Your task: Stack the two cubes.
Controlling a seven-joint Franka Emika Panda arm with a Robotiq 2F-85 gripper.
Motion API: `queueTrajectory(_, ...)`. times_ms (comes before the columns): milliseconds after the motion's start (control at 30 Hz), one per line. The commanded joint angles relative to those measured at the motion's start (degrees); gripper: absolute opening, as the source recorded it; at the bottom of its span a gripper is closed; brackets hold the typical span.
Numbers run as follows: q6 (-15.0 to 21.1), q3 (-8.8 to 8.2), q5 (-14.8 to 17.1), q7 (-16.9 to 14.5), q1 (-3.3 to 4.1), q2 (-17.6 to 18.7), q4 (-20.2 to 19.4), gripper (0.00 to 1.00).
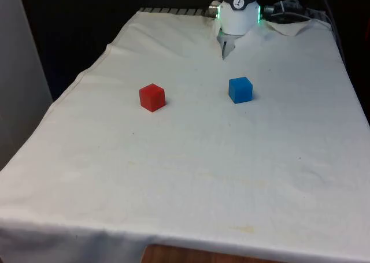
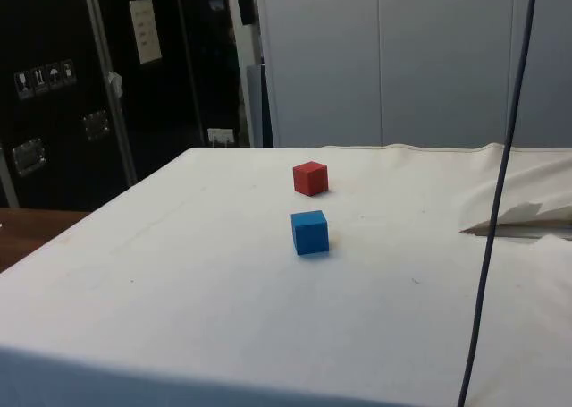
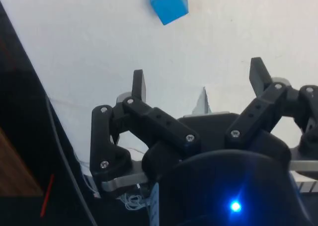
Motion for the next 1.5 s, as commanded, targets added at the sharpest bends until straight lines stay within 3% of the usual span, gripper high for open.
queueTrajectory(0, 0.0, -0.23, 0.1, -0.2, 0.00, 0.0, -0.1, 1.00)
queueTrajectory(33, 0.4, -0.57, 0.6, -1.0, -0.29, -0.5, -0.7, 1.00)
queueTrajectory(333, 0.6, -2.69, 1.3, -3.7, -0.40, -0.3, -1.5, 1.00)
queueTrajectory(500, 2.0, -4.47, 2.5, -6.6, -0.92, -0.9, -2.9, 1.00)
queueTrajectory(667, 2.5, -6.07, 3.3, -8.8, -1.03, -0.9, -3.7, 1.00)
queueTrajectory(700, 1.8, -5.84, 2.6, -8.0, -0.80, -0.6, -3.1, 1.00)
queueTrajectory(767, 2.8, -6.76, 3.6, -9.7, -1.15, -1.0, -4.0, 1.00)
queueTrajectory(900, 3.1, -8.14, 4.2, -11.5, -1.15, -1.3, -4.9, 1.00)
queueTrajectory(1200, 4.0, -9.40, 4.1, -12.9, -1.20, -3.0, -7.6, 1.00)
queueTrajectory(1467, 5.3, -9.74, 3.6, -11.3, -1.20, -3.4, -9.5, 1.00)
